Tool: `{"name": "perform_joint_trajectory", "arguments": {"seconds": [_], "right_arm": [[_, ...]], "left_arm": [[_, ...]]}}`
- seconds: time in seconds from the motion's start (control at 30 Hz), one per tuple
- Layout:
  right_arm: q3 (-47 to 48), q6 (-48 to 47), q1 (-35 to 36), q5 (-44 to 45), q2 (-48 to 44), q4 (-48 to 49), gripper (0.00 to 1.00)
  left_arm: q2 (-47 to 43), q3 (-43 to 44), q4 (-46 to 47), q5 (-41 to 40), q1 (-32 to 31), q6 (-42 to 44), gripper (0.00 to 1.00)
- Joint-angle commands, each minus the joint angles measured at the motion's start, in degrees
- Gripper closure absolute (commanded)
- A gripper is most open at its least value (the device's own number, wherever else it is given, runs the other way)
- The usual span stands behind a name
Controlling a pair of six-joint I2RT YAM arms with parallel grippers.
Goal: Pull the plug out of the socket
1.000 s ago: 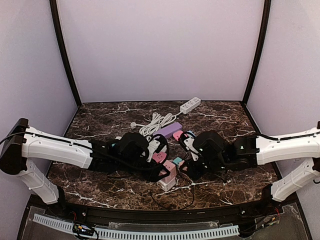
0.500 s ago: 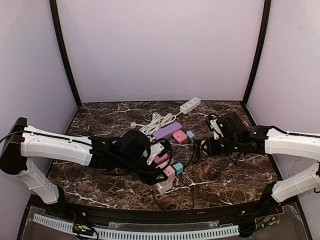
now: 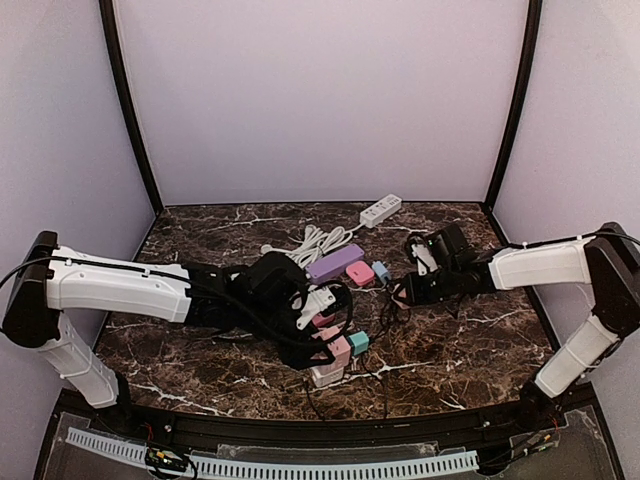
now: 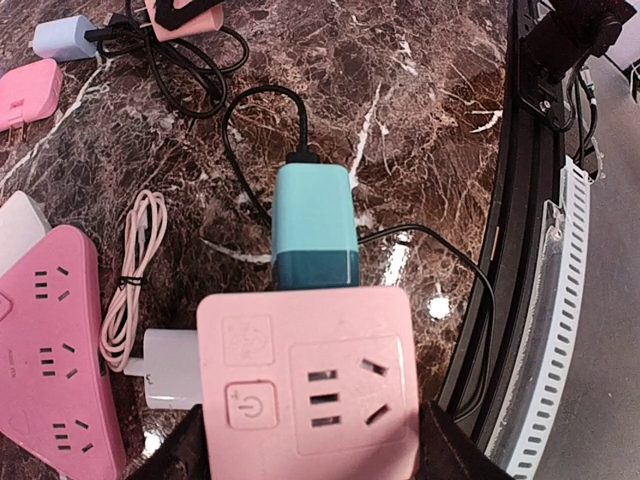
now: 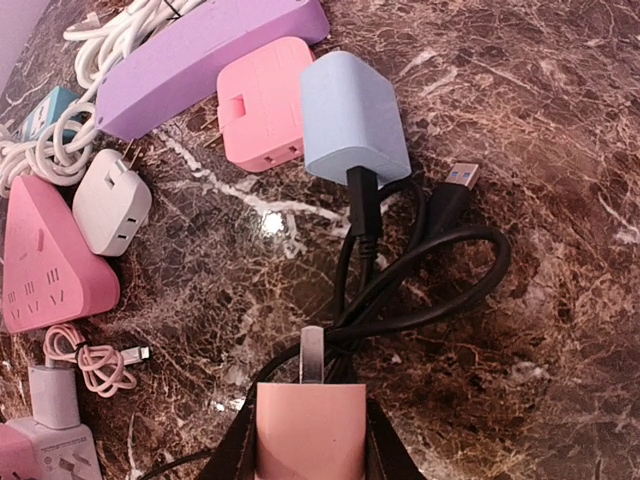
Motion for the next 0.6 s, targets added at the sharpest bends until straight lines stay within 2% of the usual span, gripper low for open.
{"name": "perform_joint_trajectory", "arguments": {"seconds": [0.0,0.07,0.17,0.3,0.47,0.57], "right_arm": [[2.6,-0.7,-0.9,-2.8,2.7,3.3,0.89],[2.8,-0.7,-0.9,-2.8,3.3,3.4,0.74],[2.8,-0.8,-1.0,-2.6,3.6,3.2,0.57],[2.4,-0.9,-1.1,-1.9,2.4,2.7,0.36],[1.5,-1.5,-1.2,-0.3,-1.1,1.1,0.18],[1.2,-2.2,-1.3,1.5,-3.2,-0.7,0.1]], "left_arm": [[1.9,-0.2,-5.9,1.0,0.4,0.1,0.72],[1.7,-0.2,-5.7,0.7,0.4,-0.6,0.64],[1.2,-0.5,-5.0,0.6,0.4,-1.4,0.45],[0.2,-0.6,-4.1,0.7,0.4,-2.1,0.26],[-1.0,0.6,-4.3,-0.2,0.5,-1.8,0.06],[-0.7,2.7,-6.6,-1.2,0.7,-1.1,0.02]]}}
